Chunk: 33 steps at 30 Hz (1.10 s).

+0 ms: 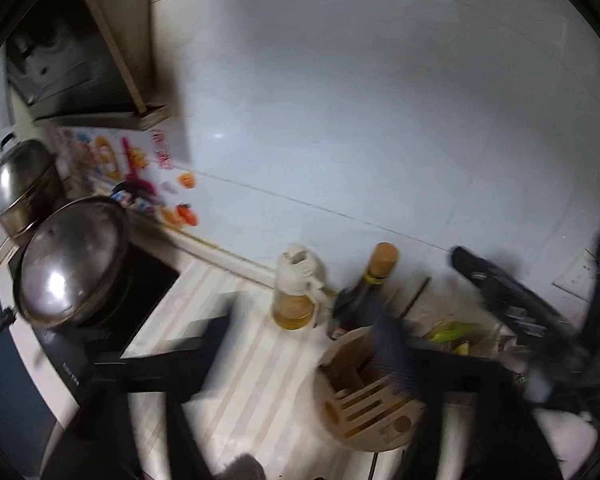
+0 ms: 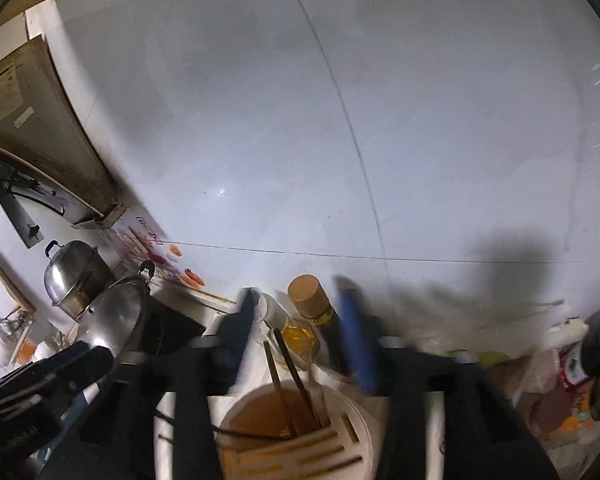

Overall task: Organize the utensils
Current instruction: 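Lower both chopsticks into the holder slots and open both tools, then grasp a dark brown chopstick with the left tool while the right tool grasps a wooden chopstick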

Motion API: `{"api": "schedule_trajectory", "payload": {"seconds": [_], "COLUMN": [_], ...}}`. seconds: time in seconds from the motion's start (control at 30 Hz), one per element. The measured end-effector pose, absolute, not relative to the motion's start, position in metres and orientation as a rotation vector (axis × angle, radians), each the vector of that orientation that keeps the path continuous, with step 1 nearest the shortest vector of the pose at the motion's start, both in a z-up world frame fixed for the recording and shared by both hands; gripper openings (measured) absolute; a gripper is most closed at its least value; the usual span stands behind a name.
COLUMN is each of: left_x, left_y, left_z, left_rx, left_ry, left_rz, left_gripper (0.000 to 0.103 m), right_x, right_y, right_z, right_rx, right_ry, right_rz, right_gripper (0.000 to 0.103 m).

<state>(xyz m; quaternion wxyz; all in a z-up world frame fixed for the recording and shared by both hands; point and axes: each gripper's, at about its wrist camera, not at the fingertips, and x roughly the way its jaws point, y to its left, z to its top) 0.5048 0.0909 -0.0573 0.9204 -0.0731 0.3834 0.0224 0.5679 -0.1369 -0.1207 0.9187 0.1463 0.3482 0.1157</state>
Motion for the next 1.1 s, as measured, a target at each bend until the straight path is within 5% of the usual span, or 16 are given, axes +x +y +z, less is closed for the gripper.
{"api": "schedule_trajectory", "payload": {"seconds": [0.3, 0.77, 0.87, 0.93, 1.1], "left_x": [0.474, 0.410, 0.404, 0.401, 0.399], "left_y": [0.095, 0.020, -0.001, -0.015, -0.045], "left_z": [-0.080, -0.202, -0.245, -0.270, -0.317], "left_rx": [-0.107, 0.029, 0.062, 0.078, 0.100], "left_ry": [0.794, 1.049, 1.151, 1.213, 1.317], "left_rz": [0.089, -0.055, -0.086, -0.109, -0.146], "left_gripper": [0.103, 0.103, 0.103, 0.102, 0.089], "right_x": [0.503, 0.374, 0.359, 0.351, 0.337], "right_y": [-0.166, -0.278, -0.287, -0.292, -0.295], "right_z": [-0.114, -0.236, -0.278, -0.305, -0.351], "right_rx": [0.286, 0.329, 0.354, 0.373, 0.392], "right_ry": [0.788, 1.020, 1.131, 1.203, 1.299], "right_rz": [0.129, -0.214, -0.234, -0.237, -0.232], "right_gripper": [0.098, 0.103, 0.094, 0.059, 0.054]}}
